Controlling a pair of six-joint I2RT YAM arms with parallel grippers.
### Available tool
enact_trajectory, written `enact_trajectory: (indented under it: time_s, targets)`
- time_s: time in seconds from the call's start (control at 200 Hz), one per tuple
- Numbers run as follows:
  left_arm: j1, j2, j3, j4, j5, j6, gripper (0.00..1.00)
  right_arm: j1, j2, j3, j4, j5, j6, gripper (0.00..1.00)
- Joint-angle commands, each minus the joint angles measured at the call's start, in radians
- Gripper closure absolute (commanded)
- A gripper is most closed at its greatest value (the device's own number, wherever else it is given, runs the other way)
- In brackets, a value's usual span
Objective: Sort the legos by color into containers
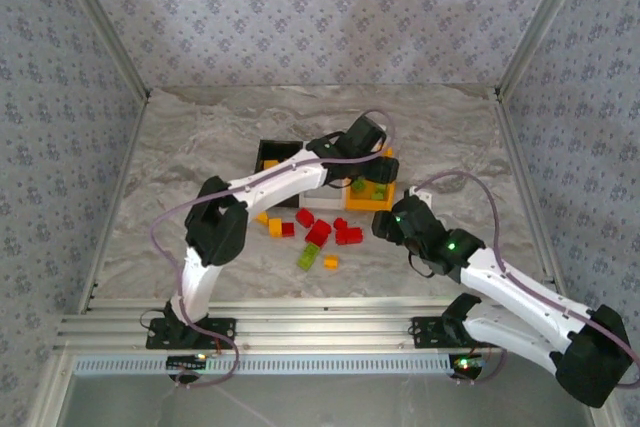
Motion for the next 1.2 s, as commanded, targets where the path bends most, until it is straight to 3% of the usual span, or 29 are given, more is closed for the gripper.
enact_trajectory:
  time_s: [0.0,0.075,0.225,0.41,0.675,0.964,1.194]
  targets:
    - [0.004,-0.221,-0.155,0.09,0.007,-0.026,0.11,0.036,0.022,-0.011,0.038,-0.019,0.0,0.22]
    - [0.003,-0.348,-0.31,0.136,0.005,-0.05,0.01,0.074,0.059,-0.008,0.065,-0.02,-0.001,0.21]
    - [-0.029,-0.62,-0.63,0.189,-0.047,-0.108,0.01,0.169,0.163,0.006,0.121,-0.032,-0.011,0.2]
    - [-0.08,-0.956,-0.937,0.094,-0.206,-0.193,0.01,0.307,0.313,0.048,0.186,-0.047,-0.024,0.2]
    - [-0.082,-1.353,-1.197,-0.057,-0.293,-0.354,0.01,0.423,0.554,0.168,0.221,-0.036,-0.031,0.24]
    - [-0.081,-1.448,-1.23,-0.132,-0.336,-0.383,0.01,0.424,0.698,0.238,0.161,0.002,0.005,0.34]
    - [-0.081,-1.447,-1.239,-0.127,-0.352,-0.383,0.01,0.422,0.717,0.239,0.147,0.007,0.014,0.53]
